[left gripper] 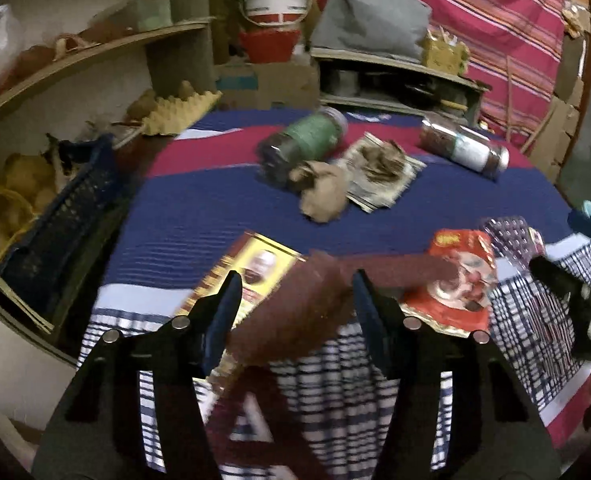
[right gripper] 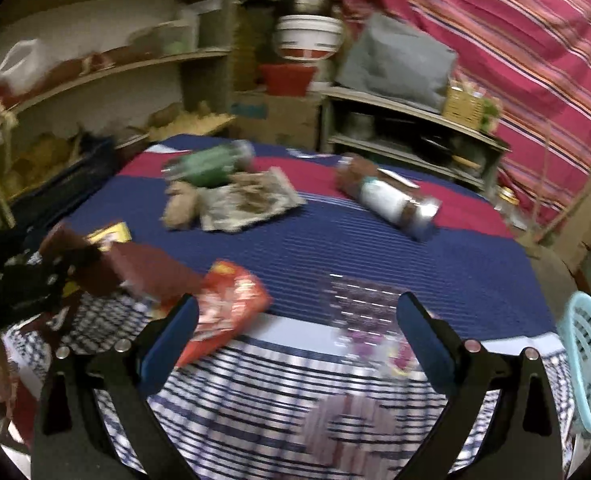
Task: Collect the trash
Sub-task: 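Return to the table and grasp a dark red scouring pad with the left gripper, then grasp the second dark red scouring pad with the right gripper while the left gripper holds its pad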
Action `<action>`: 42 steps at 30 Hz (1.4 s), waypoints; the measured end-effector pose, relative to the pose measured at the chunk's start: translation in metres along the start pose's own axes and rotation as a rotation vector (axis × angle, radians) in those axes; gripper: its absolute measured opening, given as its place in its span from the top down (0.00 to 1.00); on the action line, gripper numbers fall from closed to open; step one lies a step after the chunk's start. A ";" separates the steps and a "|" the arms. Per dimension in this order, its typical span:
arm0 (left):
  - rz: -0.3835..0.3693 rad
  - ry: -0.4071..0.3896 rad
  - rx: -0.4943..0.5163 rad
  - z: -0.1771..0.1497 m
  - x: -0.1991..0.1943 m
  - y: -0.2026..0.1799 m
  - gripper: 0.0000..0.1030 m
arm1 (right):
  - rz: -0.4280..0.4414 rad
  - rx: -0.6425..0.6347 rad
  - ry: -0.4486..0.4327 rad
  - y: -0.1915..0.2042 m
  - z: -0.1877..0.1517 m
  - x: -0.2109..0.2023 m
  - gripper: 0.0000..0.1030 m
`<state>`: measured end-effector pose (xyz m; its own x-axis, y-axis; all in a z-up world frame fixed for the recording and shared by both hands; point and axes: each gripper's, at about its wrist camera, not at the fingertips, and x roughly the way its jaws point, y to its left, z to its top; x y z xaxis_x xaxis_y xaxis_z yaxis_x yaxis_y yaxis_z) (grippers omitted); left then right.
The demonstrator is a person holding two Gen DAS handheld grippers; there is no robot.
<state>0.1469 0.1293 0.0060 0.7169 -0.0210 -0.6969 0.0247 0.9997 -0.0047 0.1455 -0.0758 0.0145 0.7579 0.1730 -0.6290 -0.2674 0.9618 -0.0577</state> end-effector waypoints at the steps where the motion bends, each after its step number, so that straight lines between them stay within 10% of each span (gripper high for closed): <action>1: -0.007 0.000 -0.014 0.002 0.000 0.007 0.53 | 0.009 -0.016 0.004 0.006 0.001 0.002 0.06; 17: 0.016 0.002 -0.106 -0.011 0.010 0.069 0.59 | 0.146 -0.097 0.128 0.080 -0.009 0.046 0.06; 22: 0.020 -0.019 -0.132 -0.020 0.002 0.076 0.34 | 0.169 -0.090 0.143 0.089 -0.012 0.050 0.06; 31: -0.015 0.017 -0.171 -0.030 0.006 0.085 0.30 | 0.208 -0.067 0.154 0.097 -0.010 0.050 0.06; 37: -0.092 0.050 -0.144 -0.033 0.012 0.063 0.35 | 0.154 -0.064 0.162 0.084 -0.017 0.051 0.06; 42: -0.121 0.053 -0.068 -0.033 0.012 0.031 0.63 | 0.100 -0.041 0.160 0.063 -0.020 0.048 0.06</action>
<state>0.1334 0.1603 -0.0259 0.6736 -0.1423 -0.7252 0.0604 0.9886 -0.1379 0.1529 -0.0113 -0.0351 0.6232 0.2284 -0.7480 -0.3635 0.9314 -0.0184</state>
